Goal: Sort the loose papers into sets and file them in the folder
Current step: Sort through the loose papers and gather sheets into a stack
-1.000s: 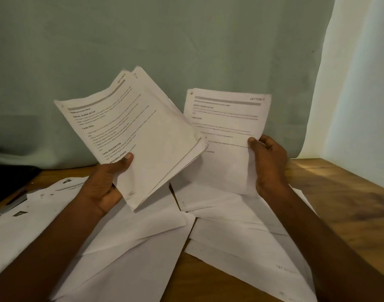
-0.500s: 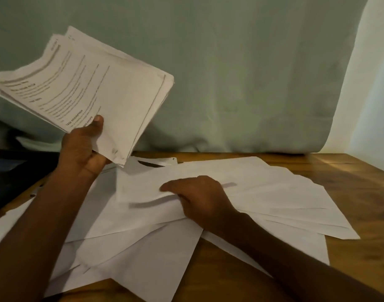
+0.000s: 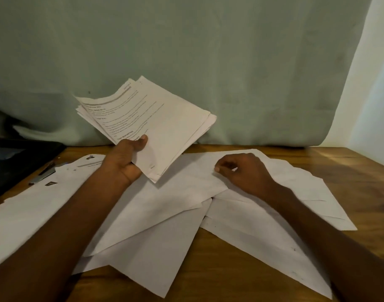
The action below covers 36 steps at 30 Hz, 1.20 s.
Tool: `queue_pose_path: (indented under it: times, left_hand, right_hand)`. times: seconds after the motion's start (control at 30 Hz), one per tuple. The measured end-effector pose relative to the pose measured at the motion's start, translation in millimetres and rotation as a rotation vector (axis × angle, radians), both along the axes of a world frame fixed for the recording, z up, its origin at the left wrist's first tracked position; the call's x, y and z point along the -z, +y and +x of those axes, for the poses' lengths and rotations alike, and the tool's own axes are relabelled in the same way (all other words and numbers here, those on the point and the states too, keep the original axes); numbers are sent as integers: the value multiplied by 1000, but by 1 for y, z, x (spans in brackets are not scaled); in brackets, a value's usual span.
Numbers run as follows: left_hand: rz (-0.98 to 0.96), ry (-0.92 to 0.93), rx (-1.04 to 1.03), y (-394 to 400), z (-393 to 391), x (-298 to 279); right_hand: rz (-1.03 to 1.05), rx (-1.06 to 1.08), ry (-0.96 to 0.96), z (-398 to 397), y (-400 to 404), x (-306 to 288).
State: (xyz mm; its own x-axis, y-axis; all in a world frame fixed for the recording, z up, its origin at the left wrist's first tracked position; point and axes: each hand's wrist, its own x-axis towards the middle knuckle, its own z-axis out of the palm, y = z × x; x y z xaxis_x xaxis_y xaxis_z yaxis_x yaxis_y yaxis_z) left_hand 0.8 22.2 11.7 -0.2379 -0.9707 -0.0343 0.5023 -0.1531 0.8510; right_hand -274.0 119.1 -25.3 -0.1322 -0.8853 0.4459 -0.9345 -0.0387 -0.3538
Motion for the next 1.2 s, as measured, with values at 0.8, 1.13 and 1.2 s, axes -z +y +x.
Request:
queue_pose_path:
  times: [0.8, 1.13, 1.2]
  left_hand:
    - [-66, 47, 12, 11, -7, -1]
    - [-63, -9, 6, 4, -7, 8]
    - [-62, -14, 2, 5, -7, 8]
  right_hand:
    - [217, -427, -292, 73, -2, 17]
    - [411, 21, -103, 8, -8, 11]
    - [352, 24, -97, 6, -12, 9]
